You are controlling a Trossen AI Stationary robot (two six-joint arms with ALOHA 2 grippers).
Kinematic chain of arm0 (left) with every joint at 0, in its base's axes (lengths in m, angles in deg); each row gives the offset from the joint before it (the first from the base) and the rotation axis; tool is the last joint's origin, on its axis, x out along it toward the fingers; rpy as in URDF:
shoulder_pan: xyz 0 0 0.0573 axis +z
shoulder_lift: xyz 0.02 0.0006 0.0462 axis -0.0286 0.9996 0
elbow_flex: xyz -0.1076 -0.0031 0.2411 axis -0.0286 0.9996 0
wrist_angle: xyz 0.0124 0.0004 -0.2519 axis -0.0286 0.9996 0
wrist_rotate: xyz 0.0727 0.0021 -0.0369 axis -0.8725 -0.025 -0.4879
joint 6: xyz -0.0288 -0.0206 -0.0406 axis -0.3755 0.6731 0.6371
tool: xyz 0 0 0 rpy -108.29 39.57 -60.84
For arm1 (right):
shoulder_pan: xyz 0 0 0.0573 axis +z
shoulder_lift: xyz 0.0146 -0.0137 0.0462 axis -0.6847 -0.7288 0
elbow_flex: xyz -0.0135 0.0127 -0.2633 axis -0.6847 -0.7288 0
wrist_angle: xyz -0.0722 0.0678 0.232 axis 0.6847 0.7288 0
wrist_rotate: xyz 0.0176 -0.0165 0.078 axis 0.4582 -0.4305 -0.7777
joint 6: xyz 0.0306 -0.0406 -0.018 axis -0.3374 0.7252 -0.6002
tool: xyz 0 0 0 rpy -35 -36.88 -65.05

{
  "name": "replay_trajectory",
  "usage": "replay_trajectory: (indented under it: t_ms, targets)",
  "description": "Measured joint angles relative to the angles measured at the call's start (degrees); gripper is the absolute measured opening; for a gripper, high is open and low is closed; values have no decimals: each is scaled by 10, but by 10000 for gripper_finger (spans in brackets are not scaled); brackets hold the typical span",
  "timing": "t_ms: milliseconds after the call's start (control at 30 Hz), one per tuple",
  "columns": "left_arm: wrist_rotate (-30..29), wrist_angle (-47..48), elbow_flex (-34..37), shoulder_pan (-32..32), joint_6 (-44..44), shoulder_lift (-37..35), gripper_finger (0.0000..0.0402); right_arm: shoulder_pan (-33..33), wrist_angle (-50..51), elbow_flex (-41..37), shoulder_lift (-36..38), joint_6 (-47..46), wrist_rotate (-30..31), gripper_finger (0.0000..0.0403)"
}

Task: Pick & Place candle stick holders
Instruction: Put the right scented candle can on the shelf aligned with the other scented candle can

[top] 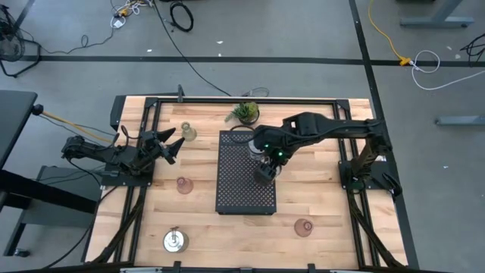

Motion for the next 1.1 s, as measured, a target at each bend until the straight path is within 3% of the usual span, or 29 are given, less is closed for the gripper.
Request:
replay_trajectory:
  t_ms: [1100]
  targets:
    - [0, 0, 0, 0, 0, 0, 378, -14, -22, -1, -30, 27, 21, 367]
